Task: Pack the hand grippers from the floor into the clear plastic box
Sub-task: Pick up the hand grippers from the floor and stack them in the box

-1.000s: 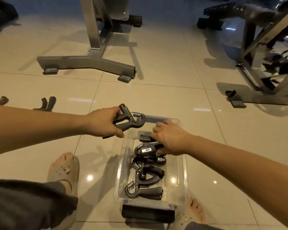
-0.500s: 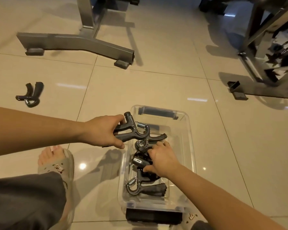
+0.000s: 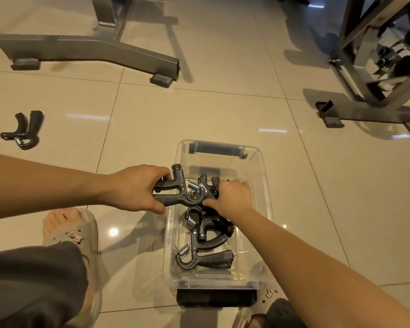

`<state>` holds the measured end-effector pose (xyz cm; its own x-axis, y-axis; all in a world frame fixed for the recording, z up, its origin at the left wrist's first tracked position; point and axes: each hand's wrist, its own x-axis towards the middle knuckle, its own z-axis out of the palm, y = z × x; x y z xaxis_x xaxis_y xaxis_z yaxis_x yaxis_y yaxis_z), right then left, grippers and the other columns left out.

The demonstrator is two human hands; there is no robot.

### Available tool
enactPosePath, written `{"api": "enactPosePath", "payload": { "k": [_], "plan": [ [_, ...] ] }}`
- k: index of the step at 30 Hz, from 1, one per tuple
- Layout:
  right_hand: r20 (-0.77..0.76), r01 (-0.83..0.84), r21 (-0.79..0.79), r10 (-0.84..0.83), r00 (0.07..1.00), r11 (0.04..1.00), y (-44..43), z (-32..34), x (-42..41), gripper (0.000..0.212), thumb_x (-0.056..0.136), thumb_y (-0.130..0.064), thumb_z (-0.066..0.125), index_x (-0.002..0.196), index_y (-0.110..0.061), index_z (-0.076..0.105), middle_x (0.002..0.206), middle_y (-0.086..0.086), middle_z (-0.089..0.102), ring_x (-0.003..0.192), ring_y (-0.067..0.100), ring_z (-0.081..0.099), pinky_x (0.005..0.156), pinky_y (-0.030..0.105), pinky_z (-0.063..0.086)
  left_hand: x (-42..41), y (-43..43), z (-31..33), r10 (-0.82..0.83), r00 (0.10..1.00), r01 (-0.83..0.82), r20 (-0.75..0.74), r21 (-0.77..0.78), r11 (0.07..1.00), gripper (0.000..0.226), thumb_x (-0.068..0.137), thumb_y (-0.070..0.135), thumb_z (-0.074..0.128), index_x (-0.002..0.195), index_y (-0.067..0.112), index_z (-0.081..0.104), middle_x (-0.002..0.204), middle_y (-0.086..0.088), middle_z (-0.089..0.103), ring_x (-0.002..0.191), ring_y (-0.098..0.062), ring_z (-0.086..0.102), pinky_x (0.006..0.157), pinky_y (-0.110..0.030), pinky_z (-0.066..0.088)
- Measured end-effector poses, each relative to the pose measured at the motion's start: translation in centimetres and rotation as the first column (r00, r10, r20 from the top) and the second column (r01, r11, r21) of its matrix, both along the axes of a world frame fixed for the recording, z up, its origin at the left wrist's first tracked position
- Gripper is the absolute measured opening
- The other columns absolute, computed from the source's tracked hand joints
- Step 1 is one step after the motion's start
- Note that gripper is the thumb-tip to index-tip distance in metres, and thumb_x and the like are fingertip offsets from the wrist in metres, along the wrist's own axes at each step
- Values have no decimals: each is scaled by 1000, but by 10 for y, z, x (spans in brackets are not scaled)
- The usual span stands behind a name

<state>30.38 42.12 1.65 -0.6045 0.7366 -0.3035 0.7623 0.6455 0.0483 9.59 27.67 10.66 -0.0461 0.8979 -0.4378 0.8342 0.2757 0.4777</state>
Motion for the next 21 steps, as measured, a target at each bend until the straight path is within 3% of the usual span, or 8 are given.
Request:
{"api": "enactPosePath", "payload": {
  "k": [4,8,11,13,17,19,21],
  "plan": [
    [-53,169,-41,-171,984,985,2,-18,-11,76,76,-79,63,113,-13,52,94,4,69,88,24,67,68,33,44,-3,0,-2,3,1000,-3,19,4,1000,48,69,42,87,102,29,54,89,10,62,76,-9,59,64,-28,45],
    [-32,209,-75,-211,977,975,11,-22,-12,74,83,-70,64,122,-11,45,99,6,69,88,24,68,61,32,43,-5,5,-2,1,999,-1,48,4,1000,48,69,42,87,103,29,55,90,10,63,78,-10,61,69,-31,51],
    [-7,104,-31,-104,995,994,22,-14,-12,57,94,-59,57,126,-12,49,103,6,68,89,25,68,62,33,46,-9,8,-1,11,998,-12,57,7,1000,49,68,42,88,104,29,56,90,10,64,79,-11,61,72,-34,53],
    [-30,-6,-13,6,1000,1000,32,-8,-13,44,98,-40,61,131,-14,51,111,6,64,95,27,66,66,34,49,-11,10,0,14,998,-14,57,8,1000,49,68,43,88,104,29,56,91,9,64,79,-12,62,73,-36,53],
    [16,-285,-161,291,957,945,53,-2,-16,66,87,-4,64,148,-19,42,136,7,50,116,30,57,85,38,51,-15,11,1,33,997,-34,73,5,999,49,69,42,88,104,27,57,89,7,65,74,-11,62,66,-31,52],
    [78,-327,-200,347,935,924,58,-2,-14,73,85,-1,64,151,-20,38,139,7,50,120,30,56,90,38,52,-16,11,0,31,997,-32,76,3,999,50,68,44,88,104,28,57,89,7,65,76,-13,63,69,-34,54],
    [121,-353,-189,378,918,916,62,-5,-10,67,85,-3,66,145,-18,43,132,7,54,115,28,58,87,38,53,-18,11,-1,30,997,-30,73,3,1000,51,68,45,88,104,28,57,89,6,65,78,-15,64,73,-39,55]
  ]
}}
